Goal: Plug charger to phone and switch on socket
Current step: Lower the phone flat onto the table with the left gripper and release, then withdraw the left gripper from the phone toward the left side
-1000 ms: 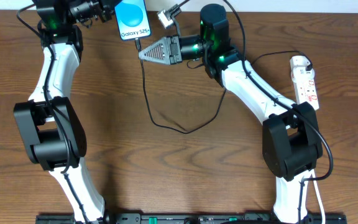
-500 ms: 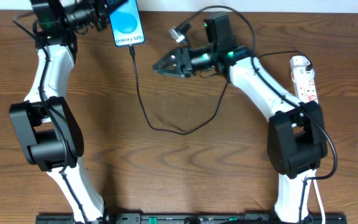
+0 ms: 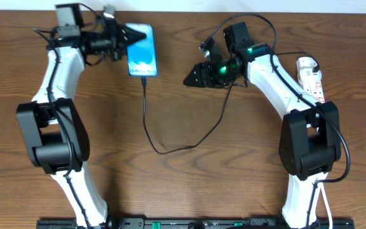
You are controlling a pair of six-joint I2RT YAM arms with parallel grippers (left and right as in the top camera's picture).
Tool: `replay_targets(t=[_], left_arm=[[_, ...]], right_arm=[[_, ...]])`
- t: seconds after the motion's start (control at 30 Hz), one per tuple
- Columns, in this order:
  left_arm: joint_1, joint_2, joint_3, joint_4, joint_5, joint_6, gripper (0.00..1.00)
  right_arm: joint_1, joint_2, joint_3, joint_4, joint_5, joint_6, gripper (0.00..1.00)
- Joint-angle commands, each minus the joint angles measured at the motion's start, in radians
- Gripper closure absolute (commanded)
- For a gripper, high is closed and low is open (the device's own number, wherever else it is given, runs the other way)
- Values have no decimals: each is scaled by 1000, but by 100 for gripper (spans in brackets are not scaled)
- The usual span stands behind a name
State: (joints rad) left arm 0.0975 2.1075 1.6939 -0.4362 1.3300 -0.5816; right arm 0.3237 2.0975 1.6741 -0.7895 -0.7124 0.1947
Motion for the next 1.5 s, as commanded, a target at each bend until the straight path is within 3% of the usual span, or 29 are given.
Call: replay_targets(t=[0.0, 0.07, 0.1, 0.17, 0.37, 0.63, 0.83, 1.47], left_arm=[[-19, -22, 11, -145, -111, 276, 93], [-24, -21, 11, -259, -233, 331, 93], [-27, -20, 10, -295, -276, 349, 93], [-35, -20, -2, -317, -311, 373, 94], [-73, -19, -56, -299, -399, 383, 93], [-97, -16, -136, -158, -410, 352, 93], [-99, -15, -156, -144, -569, 334, 93], [-136, -14, -379, 83, -615, 167, 93]], right_arm=[[-2, -74, 7, -43, 228, -63, 37], [-4, -105, 7, -67, 291, -73, 34], [-5, -125, 7, -75, 320, -74, 27], [-4, -161, 7, -79, 367, -73, 1], [-4, -222, 7, -87, 381, -73, 1], [-2, -224, 7, -108, 381, -72, 1], [0, -224, 7, -108, 362, -73, 1], [63, -224, 7, -93, 363, -99, 1]])
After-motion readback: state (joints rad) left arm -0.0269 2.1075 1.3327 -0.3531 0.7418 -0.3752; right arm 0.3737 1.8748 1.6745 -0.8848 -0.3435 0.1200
